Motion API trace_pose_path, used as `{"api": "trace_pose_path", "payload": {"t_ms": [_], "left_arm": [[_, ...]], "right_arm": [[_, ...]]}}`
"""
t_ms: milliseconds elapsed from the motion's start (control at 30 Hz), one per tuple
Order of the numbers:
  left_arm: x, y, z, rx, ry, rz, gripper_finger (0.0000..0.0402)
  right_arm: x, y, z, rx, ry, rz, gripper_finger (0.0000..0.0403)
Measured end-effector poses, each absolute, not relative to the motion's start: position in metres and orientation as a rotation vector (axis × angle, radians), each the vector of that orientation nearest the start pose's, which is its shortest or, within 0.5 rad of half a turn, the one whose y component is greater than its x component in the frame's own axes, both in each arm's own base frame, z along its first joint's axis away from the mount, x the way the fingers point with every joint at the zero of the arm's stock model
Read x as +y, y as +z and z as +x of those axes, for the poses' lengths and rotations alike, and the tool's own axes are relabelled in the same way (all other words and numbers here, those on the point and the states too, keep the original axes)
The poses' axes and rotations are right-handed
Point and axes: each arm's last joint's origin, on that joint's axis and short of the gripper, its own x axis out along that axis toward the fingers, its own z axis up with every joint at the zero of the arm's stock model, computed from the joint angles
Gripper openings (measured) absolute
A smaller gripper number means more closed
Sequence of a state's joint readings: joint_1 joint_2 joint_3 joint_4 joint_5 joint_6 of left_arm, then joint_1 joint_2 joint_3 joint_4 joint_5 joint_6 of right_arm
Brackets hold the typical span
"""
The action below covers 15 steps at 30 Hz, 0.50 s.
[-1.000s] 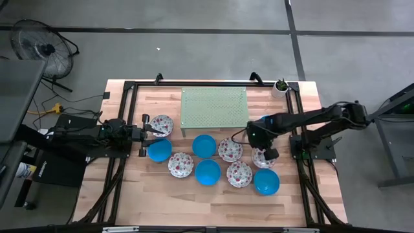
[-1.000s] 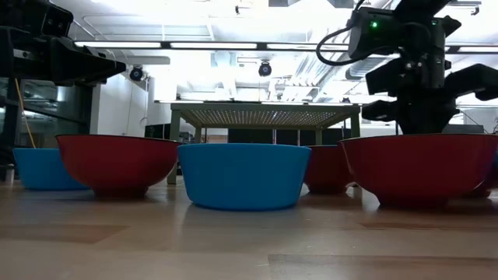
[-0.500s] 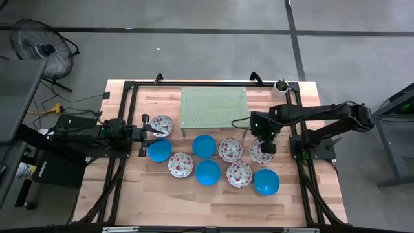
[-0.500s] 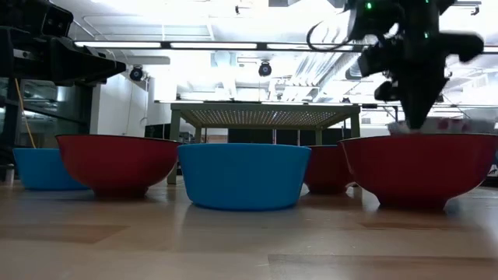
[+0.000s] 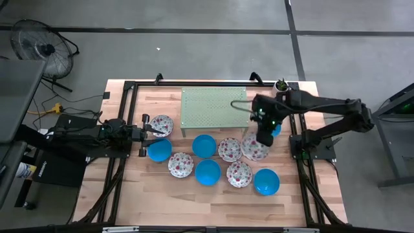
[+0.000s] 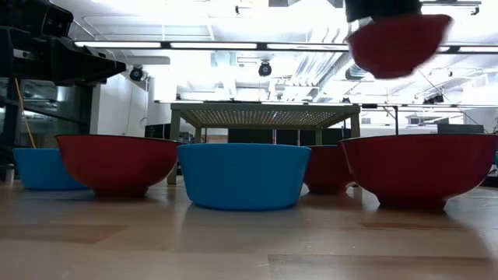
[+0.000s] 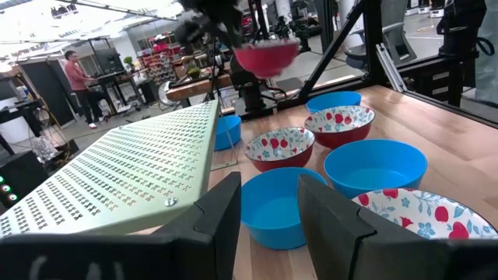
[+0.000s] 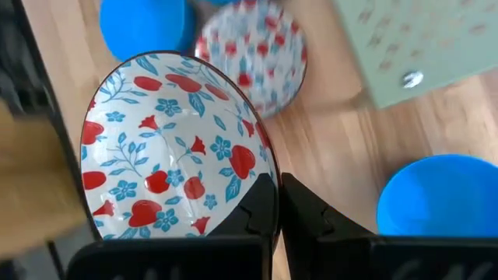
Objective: Pick & Place Mini bowls
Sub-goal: Put the red patterned bowl on the shelf
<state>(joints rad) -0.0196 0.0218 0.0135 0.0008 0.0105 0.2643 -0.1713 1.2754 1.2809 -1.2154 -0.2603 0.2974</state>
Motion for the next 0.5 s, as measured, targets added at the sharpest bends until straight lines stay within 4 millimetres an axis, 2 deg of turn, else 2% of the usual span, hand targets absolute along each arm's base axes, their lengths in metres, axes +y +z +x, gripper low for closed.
{"api": "trace_pose_path", "payload": {"t_ms": [167,500], "left_arm": [[-0.002,0.166,0.098,0.004,-0.031,0.264,0.0124],[-0.002,0.166,0.098,0.003,-0.031,0.264,0.0124]], "right_arm": [[-0.045,0.343,0.228,1.132,-0.196,0.642,0.0001],[-0.085,0.349,0.248,0.995,-0.297,0.723,0.0]]}}
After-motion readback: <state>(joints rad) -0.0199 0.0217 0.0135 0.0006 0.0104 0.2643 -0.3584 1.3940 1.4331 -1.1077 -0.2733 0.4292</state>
